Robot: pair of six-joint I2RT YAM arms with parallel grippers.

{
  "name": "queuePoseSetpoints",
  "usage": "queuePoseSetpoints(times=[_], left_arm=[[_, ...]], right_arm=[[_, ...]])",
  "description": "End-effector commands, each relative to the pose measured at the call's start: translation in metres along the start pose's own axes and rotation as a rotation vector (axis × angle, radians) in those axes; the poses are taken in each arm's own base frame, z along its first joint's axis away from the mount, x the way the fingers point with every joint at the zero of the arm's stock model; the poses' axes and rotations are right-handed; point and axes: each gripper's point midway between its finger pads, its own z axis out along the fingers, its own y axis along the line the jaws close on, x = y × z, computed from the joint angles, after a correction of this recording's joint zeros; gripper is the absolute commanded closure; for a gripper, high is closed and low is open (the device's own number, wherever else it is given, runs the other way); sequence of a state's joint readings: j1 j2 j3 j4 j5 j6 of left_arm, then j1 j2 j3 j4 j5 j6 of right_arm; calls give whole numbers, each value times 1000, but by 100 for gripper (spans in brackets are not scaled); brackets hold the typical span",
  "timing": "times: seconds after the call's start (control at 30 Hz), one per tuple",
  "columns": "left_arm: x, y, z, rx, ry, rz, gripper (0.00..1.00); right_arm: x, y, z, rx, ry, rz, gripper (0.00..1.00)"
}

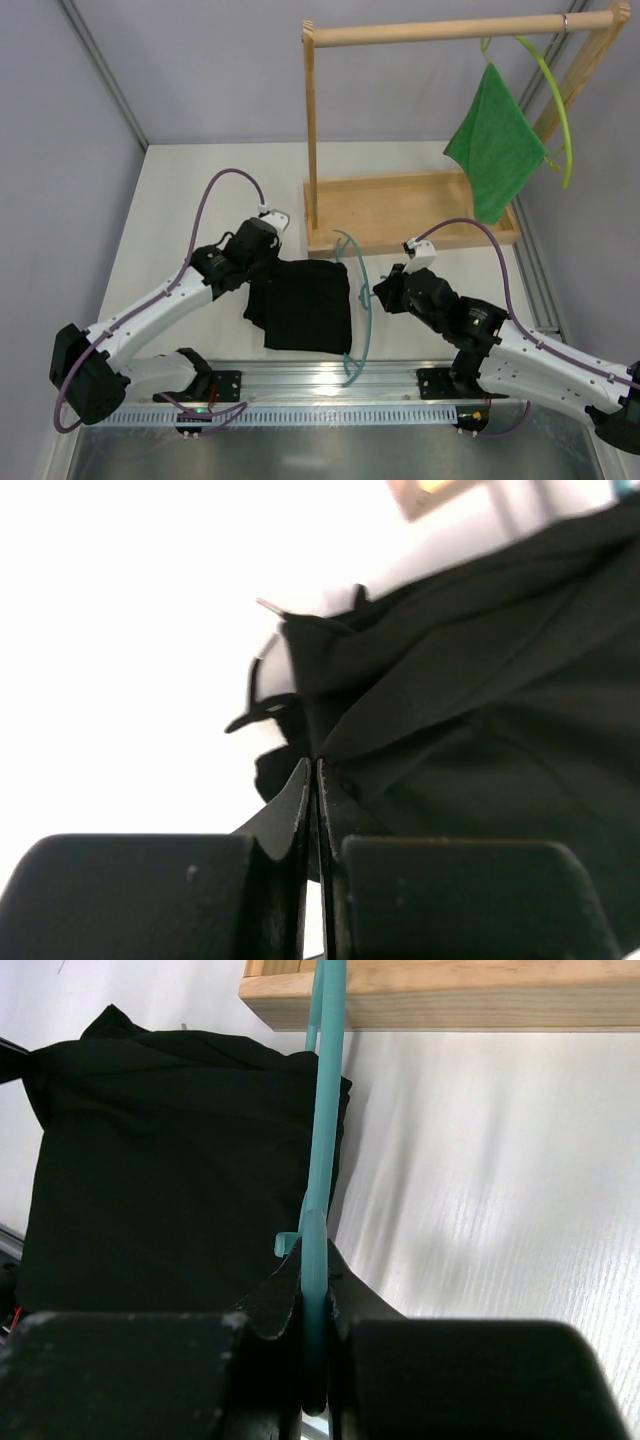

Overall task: Place the trousers on the hanger
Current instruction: Place trousers on hanger

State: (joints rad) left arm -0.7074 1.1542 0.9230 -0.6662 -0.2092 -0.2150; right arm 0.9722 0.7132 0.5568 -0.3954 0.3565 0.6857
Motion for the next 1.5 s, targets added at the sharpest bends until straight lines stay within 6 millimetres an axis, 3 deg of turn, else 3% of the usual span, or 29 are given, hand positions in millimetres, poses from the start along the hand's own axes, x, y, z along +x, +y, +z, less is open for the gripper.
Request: queuePoseSetpoints(times=[0.0, 0.1, 0.23, 0.3, 0.37, 0.47, 0.5, 0.6, 0.63, 0.77, 0.9, 0.97, 1.1, 1.23, 1.33, 1.47], left_arm=[[-22, 27, 3, -168, -62, -25, 100], [-24, 45, 6, -280, -61, -23, 100], [-49, 49, 2, -288, -141, -59, 99], [-51, 47, 5, -265, -124, -105, 99], [-57, 42, 4, -249, -102, -166, 97], [-53, 13, -1, -91, -86, -258, 78], [-51, -4, -4, 3, -74, -289, 69], [-21, -21, -8, 74, 5, -430, 66], [2, -22, -6, 70, 40, -454, 65], [31, -15, -15, 47, 28, -565, 54], [31, -24, -30, 134, -28, -626, 46], [26, -40, -31, 236, -51, -640, 44], [47, -54, -23, 302, -3, -661, 43], [60, -56, -21, 309, -3, -707, 43], [68, -50, -19, 282, -20, -722, 43], [66, -55, -16, 331, -60, -740, 44]], right_arm=[[9, -18, -2, 60, 28, -61, 96], [12, -24, -2, 78, 34, -65, 96], [13, -24, -3, 70, 35, -62, 96], [12, -22, -3, 62, 34, -51, 96], [12, -15, -4, 30, 37, -29, 96], [10, -8, -4, 8, 33, 17, 96], [9, -9, -4, 17, 31, 34, 96], [12, -24, -3, 98, 27, 58, 96], [15, -32, -4, 134, 31, 61, 96], [34, -44, -2, 169, 55, 119, 96], [39, -53, -3, 217, 62, 155, 87], [40, -54, -2, 224, 67, 159, 82], [44, -57, -6, 259, 102, 158, 53], [38, -53, -15, 250, 117, 135, 48], [23, -43, -22, 216, 107, 91, 47], [-6, -13, -26, 131, 96, 36, 47]])
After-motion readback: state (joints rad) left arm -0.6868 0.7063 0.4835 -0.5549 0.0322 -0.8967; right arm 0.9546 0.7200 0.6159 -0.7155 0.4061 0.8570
